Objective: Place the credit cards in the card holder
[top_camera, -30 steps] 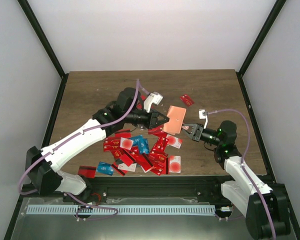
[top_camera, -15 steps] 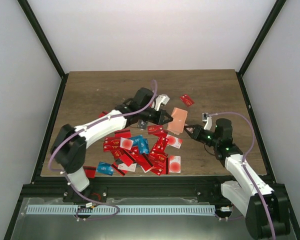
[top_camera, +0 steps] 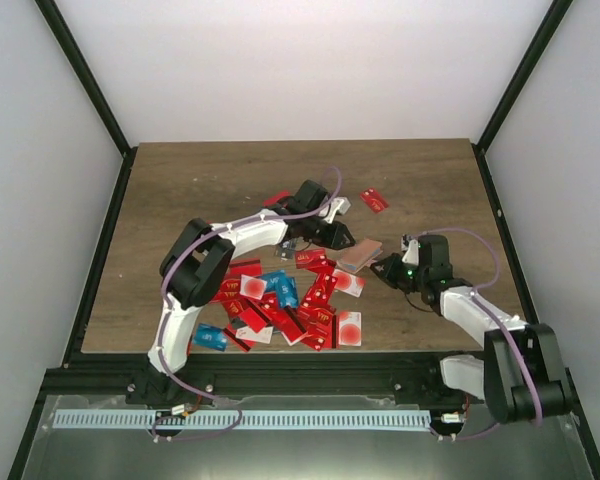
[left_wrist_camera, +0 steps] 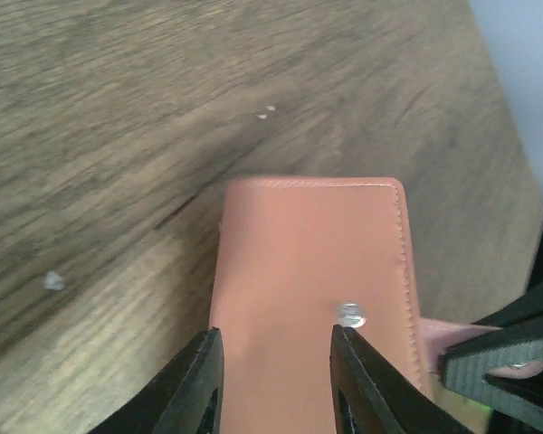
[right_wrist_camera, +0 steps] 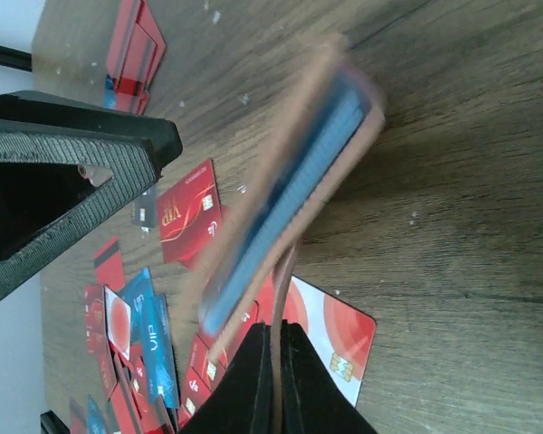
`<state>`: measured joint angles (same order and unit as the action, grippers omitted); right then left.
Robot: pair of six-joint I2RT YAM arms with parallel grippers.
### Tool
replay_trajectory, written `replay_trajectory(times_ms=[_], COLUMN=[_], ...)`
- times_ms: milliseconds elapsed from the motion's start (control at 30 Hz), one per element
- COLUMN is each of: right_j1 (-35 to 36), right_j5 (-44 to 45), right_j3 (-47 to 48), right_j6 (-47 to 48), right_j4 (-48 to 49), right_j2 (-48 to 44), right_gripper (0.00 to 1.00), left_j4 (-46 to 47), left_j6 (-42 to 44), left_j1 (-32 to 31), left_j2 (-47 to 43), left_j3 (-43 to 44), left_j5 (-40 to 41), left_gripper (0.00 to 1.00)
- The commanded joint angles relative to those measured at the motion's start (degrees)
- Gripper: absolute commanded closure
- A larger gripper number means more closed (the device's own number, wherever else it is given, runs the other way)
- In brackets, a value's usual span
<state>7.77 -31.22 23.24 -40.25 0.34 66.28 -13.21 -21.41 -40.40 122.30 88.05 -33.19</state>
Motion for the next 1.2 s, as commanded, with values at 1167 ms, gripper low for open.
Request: replay_trajectory(times_ms=[1167], right_j1=[-0.7], right_j5=[1.2], right_j3=[5.3], right_j6=[5.5], right_j4=[-2.7], right_j2=[1.9], right_gripper=[0.99], left_j4=[-1.1], left_j6=[18.4], left_j1=[-7.0], left_j2=[-4.9], left_j3=[-3.0], left_j5=[14.0], left_gripper=[0.28])
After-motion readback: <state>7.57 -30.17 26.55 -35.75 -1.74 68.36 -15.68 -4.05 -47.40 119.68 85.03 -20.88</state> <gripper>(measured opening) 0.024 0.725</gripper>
